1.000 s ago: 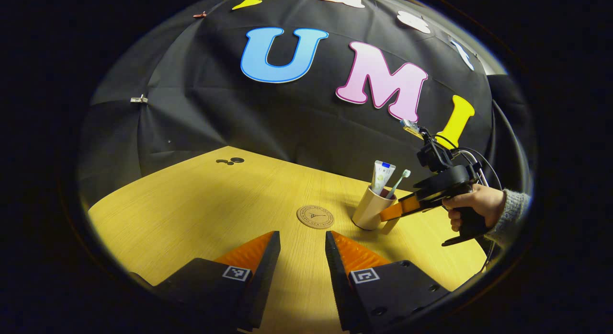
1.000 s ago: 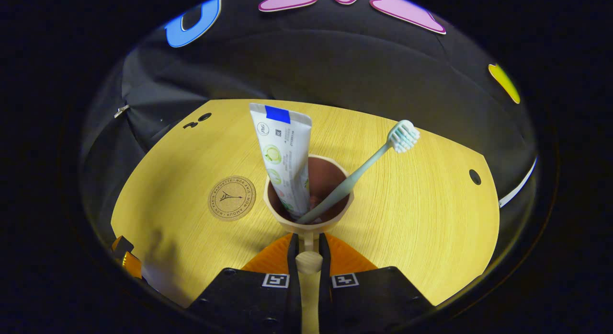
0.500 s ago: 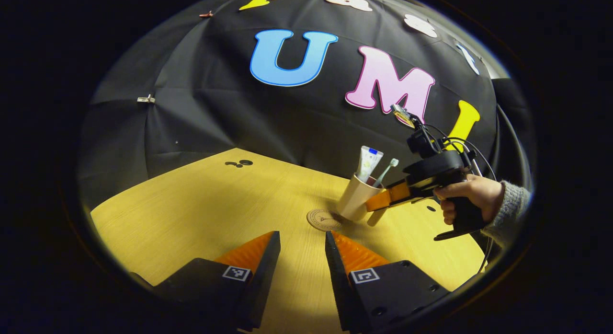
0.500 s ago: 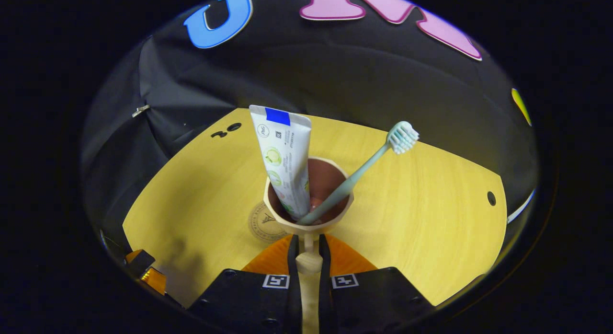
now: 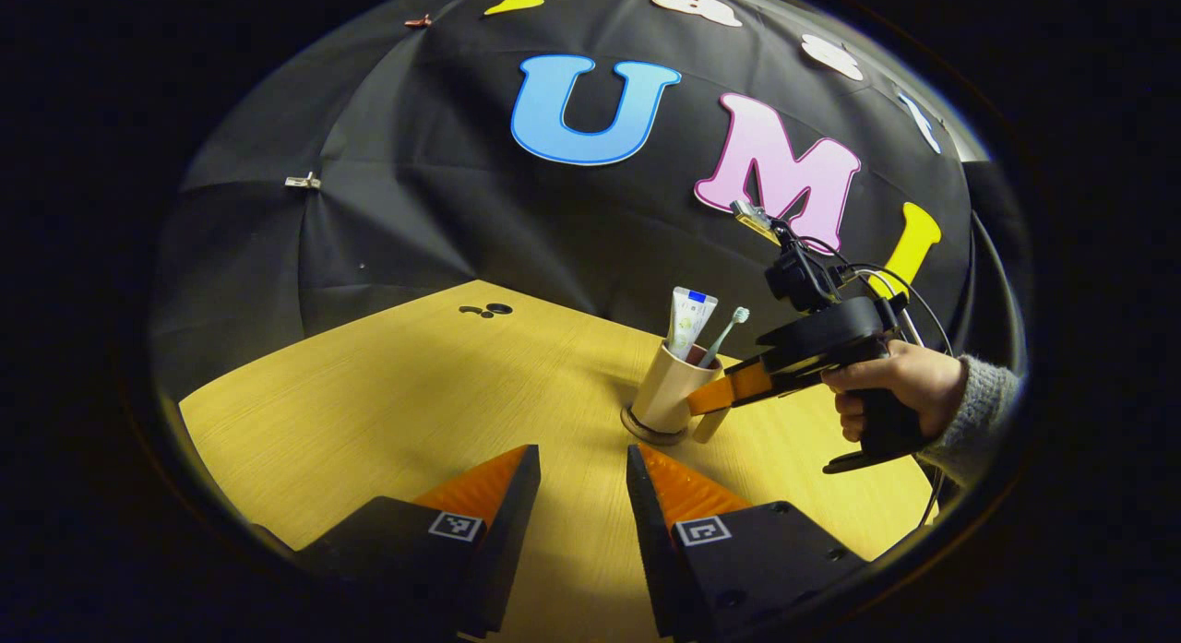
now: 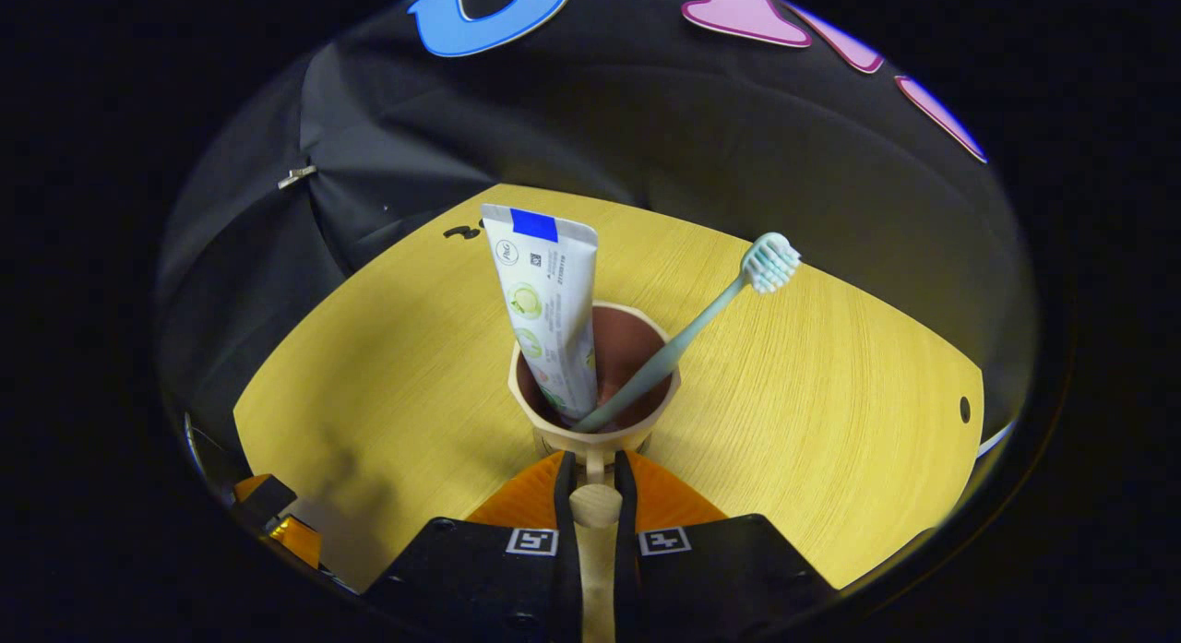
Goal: Put the toothbrush and toothpaste on the desktop into the cup, then pick up the cup and place it on the coaster on the desktop.
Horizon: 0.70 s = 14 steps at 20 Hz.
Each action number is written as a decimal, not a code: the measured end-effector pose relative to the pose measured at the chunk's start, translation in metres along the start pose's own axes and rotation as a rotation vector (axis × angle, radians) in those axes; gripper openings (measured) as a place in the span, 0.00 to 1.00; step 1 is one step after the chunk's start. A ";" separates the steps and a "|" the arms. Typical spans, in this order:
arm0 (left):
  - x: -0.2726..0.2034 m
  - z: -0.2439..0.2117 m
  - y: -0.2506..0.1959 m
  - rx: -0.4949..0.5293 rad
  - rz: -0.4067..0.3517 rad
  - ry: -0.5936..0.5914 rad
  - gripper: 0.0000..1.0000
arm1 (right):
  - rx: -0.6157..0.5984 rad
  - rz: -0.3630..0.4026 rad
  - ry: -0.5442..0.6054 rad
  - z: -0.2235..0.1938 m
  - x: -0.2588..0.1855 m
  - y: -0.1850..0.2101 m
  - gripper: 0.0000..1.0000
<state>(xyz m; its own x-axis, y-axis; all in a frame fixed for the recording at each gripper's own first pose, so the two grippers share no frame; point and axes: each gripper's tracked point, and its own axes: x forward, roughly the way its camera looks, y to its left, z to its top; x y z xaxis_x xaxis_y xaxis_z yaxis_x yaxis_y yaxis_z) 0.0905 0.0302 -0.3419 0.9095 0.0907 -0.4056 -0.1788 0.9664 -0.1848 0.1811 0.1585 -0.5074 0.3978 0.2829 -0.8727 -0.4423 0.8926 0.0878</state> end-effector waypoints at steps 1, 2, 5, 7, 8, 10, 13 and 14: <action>0.000 -0.001 0.002 0.000 0.003 0.001 0.61 | -0.004 -0.006 0.009 -0.002 0.000 0.000 0.17; -0.001 0.000 0.005 -0.001 0.007 0.000 0.61 | -0.001 -0.006 0.006 0.000 -0.003 0.000 0.17; 0.001 0.002 0.006 -0.007 0.005 -0.002 0.61 | -0.011 -0.001 0.006 -0.002 0.003 -0.002 0.19; 0.003 0.002 0.005 -0.007 0.001 0.002 0.61 | 0.010 0.009 0.009 -0.002 0.000 0.000 0.23; 0.004 0.003 0.004 -0.007 -0.002 0.003 0.62 | 0.019 0.014 0.010 -0.003 -0.001 0.000 0.24; 0.006 0.005 0.000 -0.002 -0.011 0.001 0.62 | 0.027 0.008 0.002 -0.001 -0.002 -0.003 0.28; 0.002 0.008 -0.006 0.007 -0.025 0.020 0.62 | 0.050 0.016 -0.030 0.006 -0.009 -0.004 0.38; 0.001 0.012 -0.010 0.005 -0.036 0.025 0.62 | 0.062 0.021 -0.046 0.010 -0.014 -0.004 0.39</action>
<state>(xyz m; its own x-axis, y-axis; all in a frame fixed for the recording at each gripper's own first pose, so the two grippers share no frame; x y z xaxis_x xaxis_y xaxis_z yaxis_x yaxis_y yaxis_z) 0.0979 0.0231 -0.3302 0.9057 0.0497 -0.4209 -0.1439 0.9702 -0.1950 0.1852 0.1541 -0.4905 0.4256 0.3165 -0.8477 -0.4012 0.9057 0.1367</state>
